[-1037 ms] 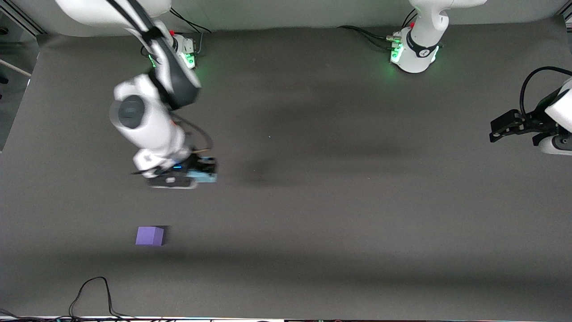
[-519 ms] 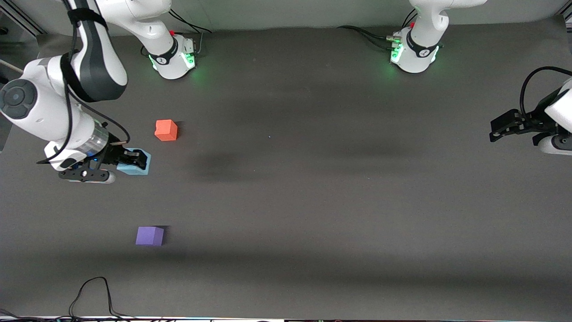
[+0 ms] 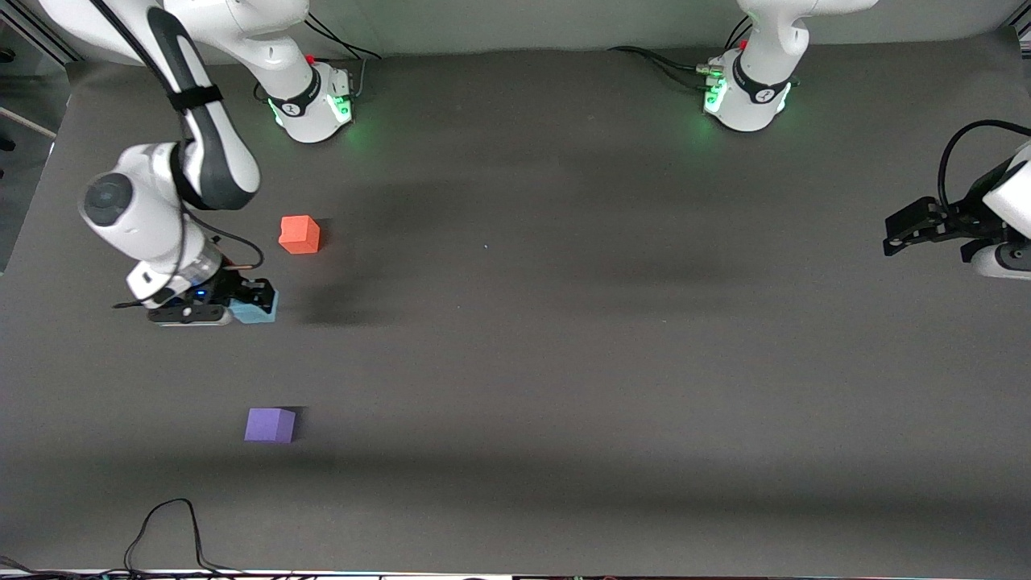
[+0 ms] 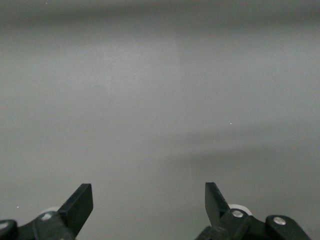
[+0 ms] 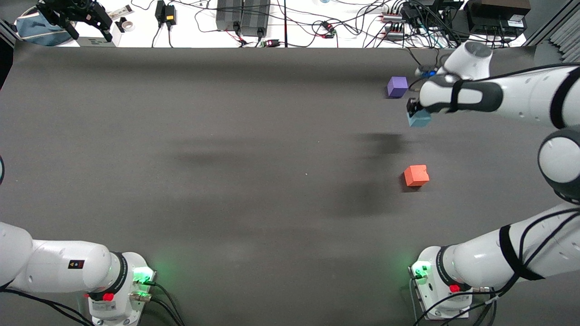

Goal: Place blue block between orange and purple blocks
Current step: 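Lower the cube between the orange and purple cubes, open the right gripper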

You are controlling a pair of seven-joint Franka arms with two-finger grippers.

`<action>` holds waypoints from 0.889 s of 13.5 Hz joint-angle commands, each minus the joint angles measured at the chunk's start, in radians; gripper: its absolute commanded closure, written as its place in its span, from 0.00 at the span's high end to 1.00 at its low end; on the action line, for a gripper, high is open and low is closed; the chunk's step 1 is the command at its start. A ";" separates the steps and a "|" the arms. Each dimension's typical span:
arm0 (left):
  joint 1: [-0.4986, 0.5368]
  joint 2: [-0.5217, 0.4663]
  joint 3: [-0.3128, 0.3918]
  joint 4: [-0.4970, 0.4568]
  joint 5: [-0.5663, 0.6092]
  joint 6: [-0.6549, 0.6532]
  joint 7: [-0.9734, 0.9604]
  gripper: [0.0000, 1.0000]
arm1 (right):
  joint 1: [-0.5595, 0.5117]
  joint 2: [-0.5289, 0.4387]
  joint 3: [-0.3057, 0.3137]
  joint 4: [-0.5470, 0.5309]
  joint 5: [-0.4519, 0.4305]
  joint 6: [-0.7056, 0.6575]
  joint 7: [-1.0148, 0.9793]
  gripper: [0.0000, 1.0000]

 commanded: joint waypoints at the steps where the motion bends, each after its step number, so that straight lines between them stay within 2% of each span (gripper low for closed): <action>1: -0.002 -0.013 0.002 -0.015 0.013 -0.003 0.017 1.00 | 0.009 0.099 0.002 0.012 0.053 0.103 -0.028 0.26; 4: 0.000 -0.013 0.002 -0.016 0.013 0.000 0.015 1.00 | 0.009 0.212 0.010 0.023 0.059 0.211 -0.025 0.27; 7: 0.000 -0.011 0.002 -0.018 0.013 0.001 0.015 1.00 | 0.009 0.225 0.033 0.025 0.085 0.234 -0.020 0.31; 8: -0.002 -0.013 0.002 -0.018 0.013 0.003 0.015 1.00 | 0.009 0.225 0.038 0.025 0.085 0.234 -0.020 0.46; 9: 0.000 -0.011 0.002 -0.018 0.013 0.003 0.015 1.00 | 0.009 0.225 0.039 0.025 0.087 0.234 -0.019 0.88; 10: 0.000 -0.011 0.002 -0.019 0.013 0.001 0.015 1.00 | 0.009 0.221 0.039 0.025 0.087 0.232 -0.020 1.00; 12: 0.000 -0.011 0.002 -0.019 0.013 0.003 0.014 1.00 | 0.009 0.185 0.038 0.025 0.087 0.228 -0.023 1.00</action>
